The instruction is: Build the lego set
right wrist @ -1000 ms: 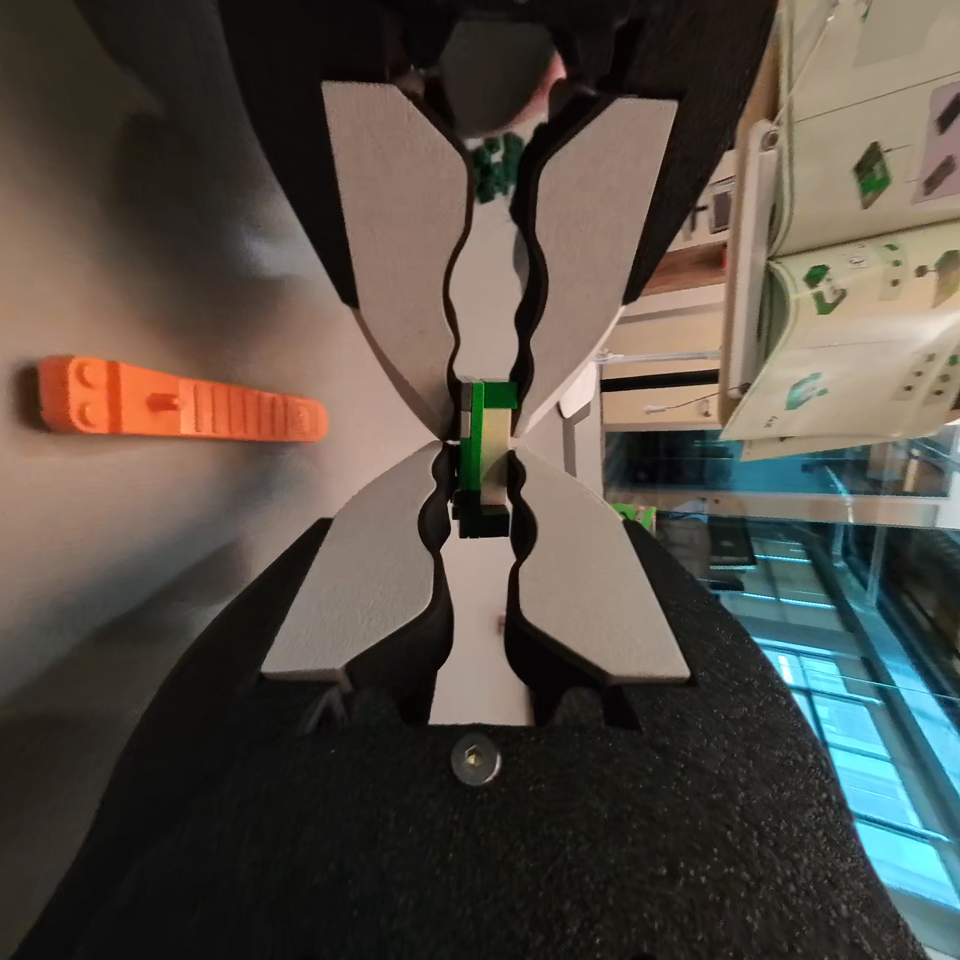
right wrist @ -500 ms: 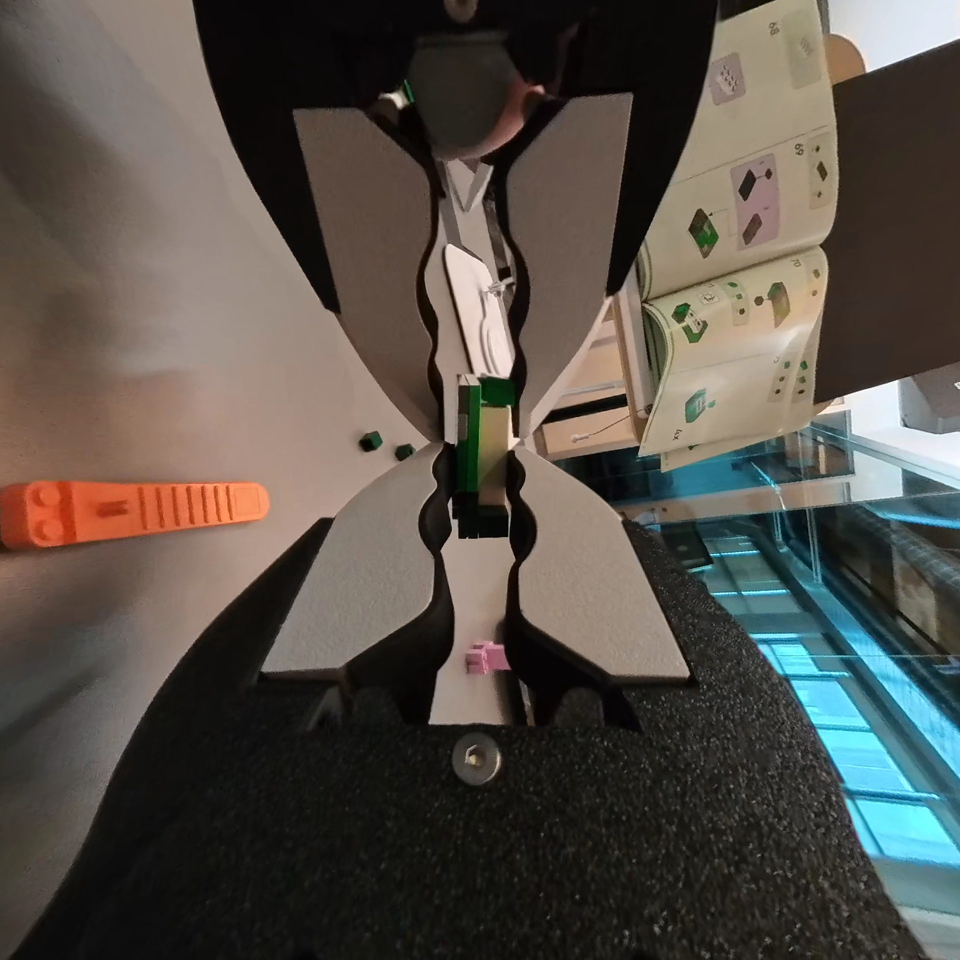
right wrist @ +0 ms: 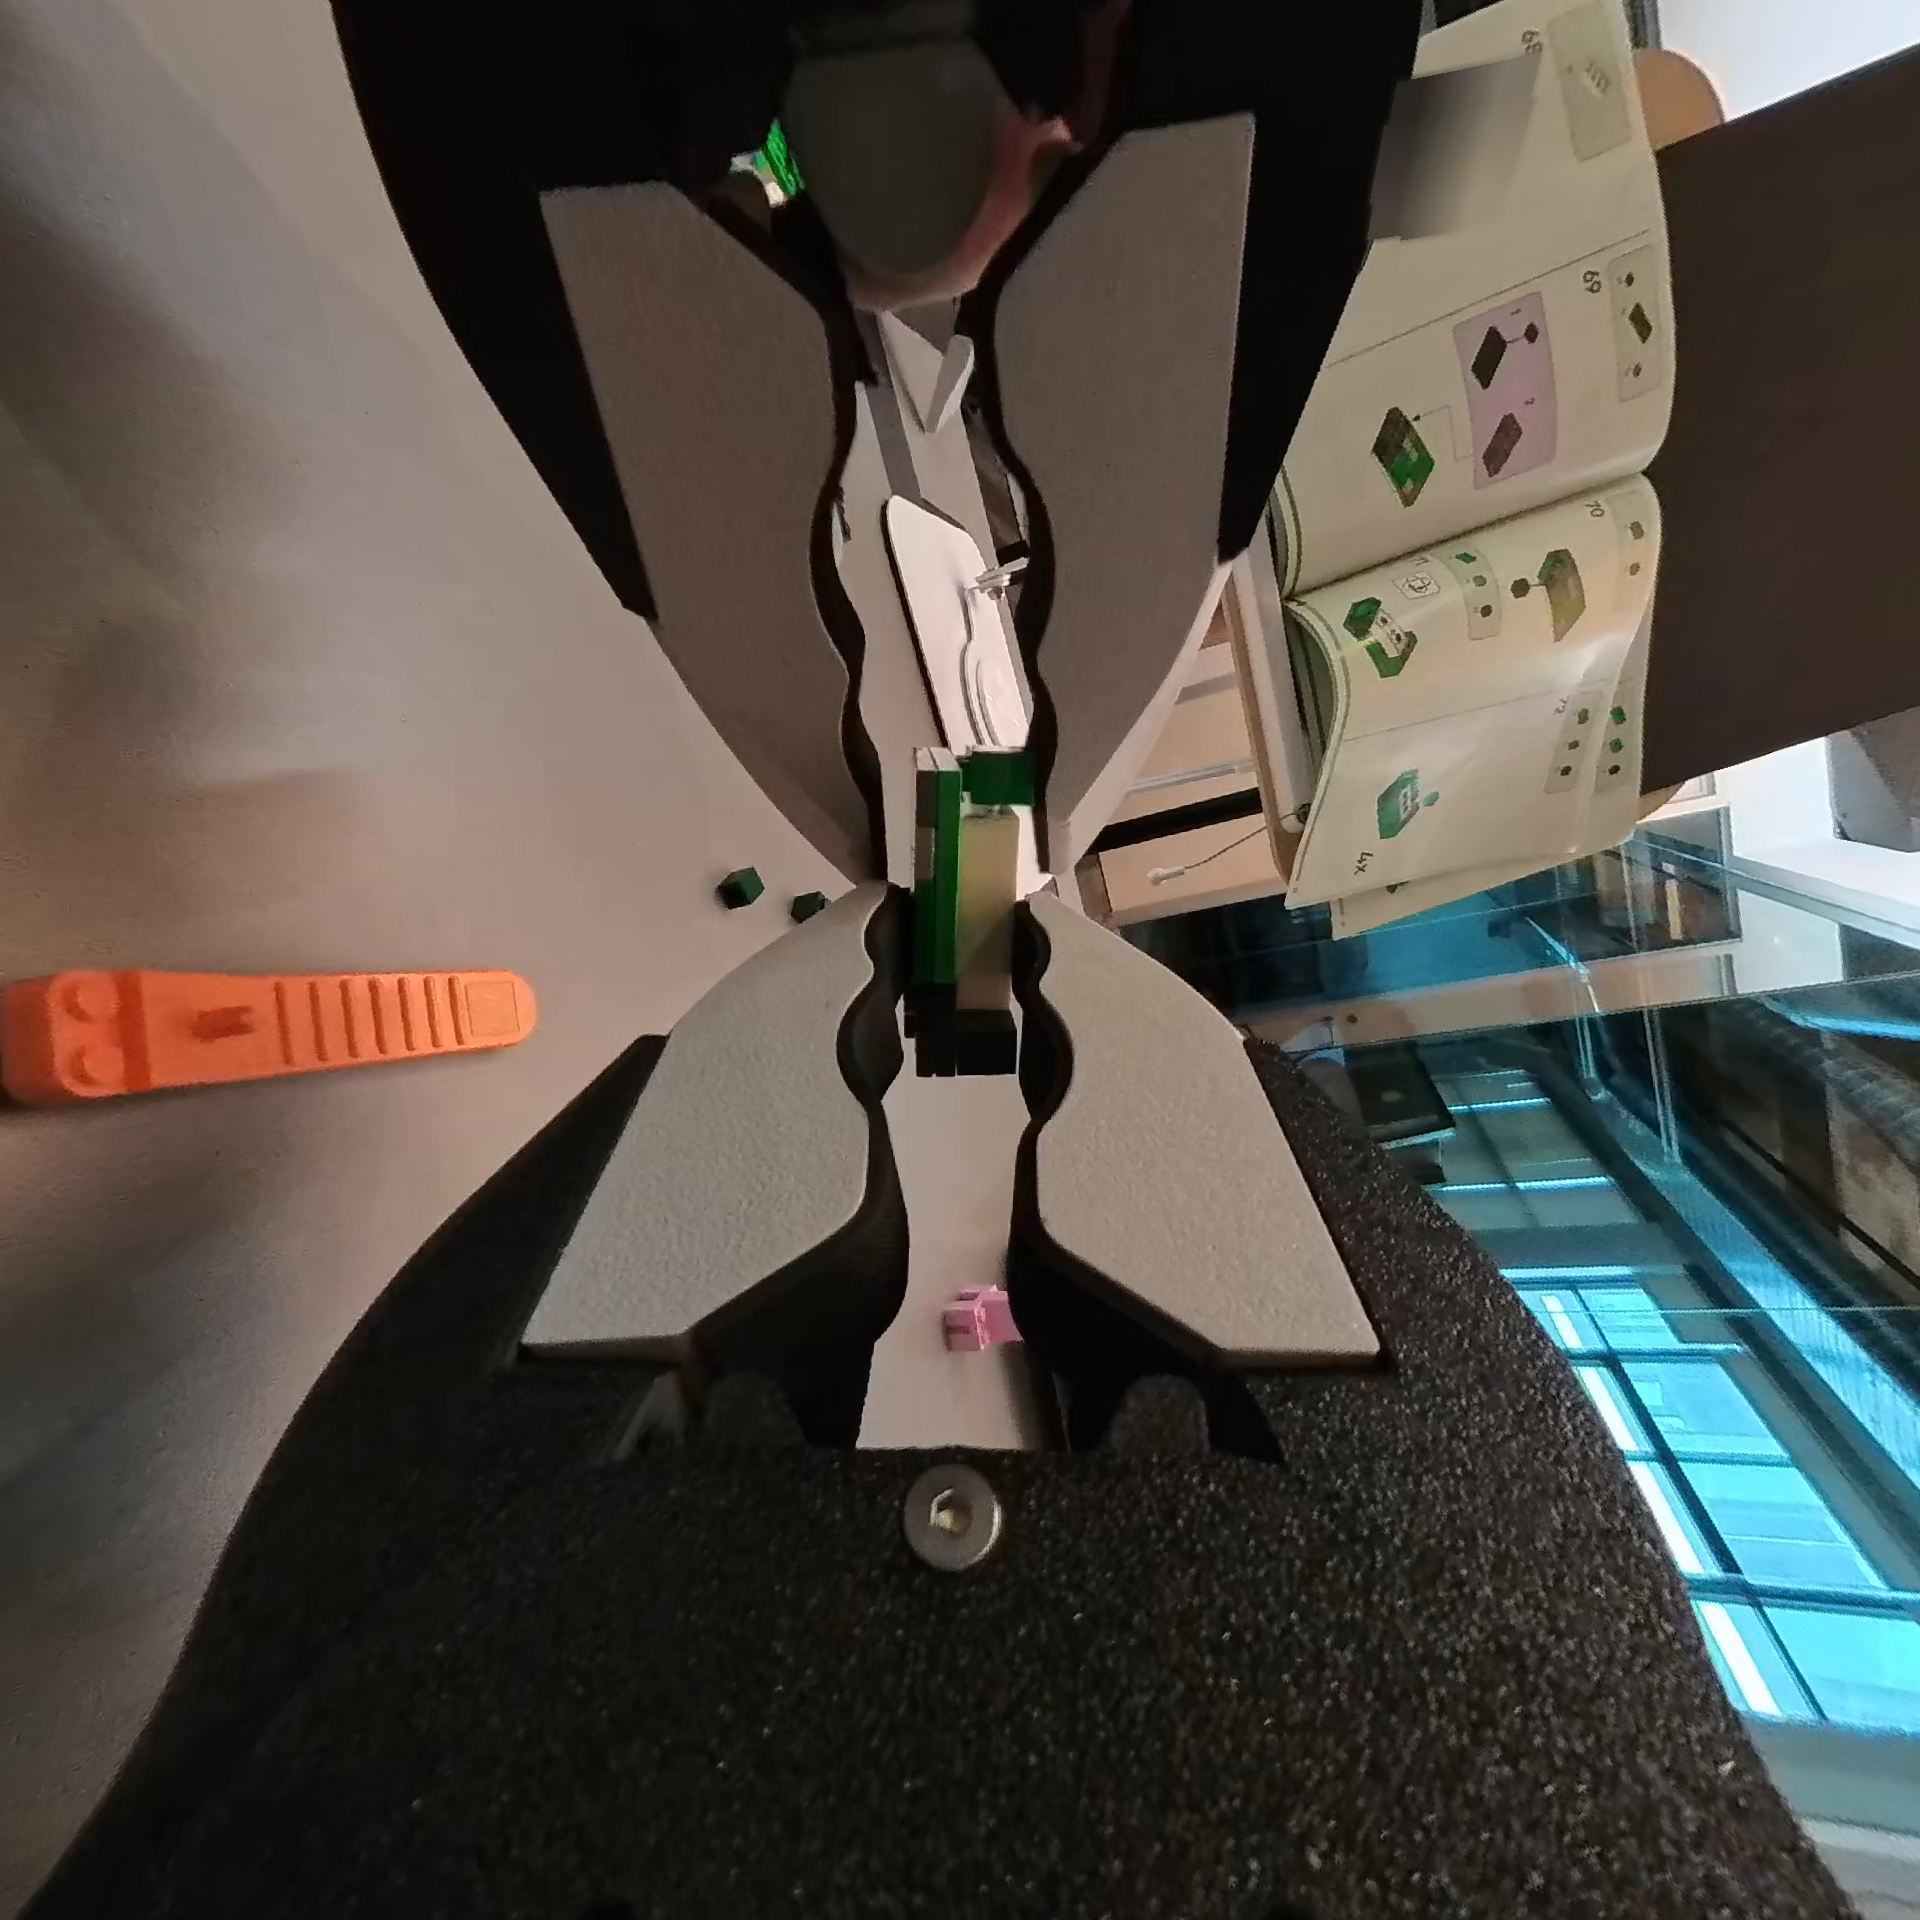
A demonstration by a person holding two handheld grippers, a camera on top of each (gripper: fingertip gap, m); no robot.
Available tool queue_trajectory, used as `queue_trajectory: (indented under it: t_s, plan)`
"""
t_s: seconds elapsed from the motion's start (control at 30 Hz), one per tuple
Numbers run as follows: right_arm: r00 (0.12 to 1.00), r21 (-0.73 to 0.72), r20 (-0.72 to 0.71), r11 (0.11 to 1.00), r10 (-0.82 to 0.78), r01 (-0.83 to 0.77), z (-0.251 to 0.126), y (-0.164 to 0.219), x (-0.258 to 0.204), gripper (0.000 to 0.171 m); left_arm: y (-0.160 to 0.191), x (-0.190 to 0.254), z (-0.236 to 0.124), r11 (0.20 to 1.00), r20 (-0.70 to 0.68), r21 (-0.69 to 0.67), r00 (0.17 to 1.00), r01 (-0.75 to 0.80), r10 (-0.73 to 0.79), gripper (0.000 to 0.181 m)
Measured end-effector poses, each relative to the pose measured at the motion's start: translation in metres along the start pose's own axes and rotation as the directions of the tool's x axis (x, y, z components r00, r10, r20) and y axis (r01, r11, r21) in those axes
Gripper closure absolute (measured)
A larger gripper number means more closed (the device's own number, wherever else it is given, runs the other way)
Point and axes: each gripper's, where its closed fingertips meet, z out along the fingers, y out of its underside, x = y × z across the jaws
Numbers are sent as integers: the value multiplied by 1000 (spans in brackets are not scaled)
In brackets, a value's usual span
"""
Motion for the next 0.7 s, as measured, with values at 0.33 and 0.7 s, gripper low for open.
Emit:
queue_trajectory:
  t_s: [0.33,0.7]
  plan:
    - [1000,11,4,1000,19,-19,-1,-1,2,153,-1,0,0,1000,-13,1,1000,5,-5,151]
    - [999,16,14,999,39,-39,-1,-1,2,153,-2,0,0,1000,-12,4,1000,7,-6,149]
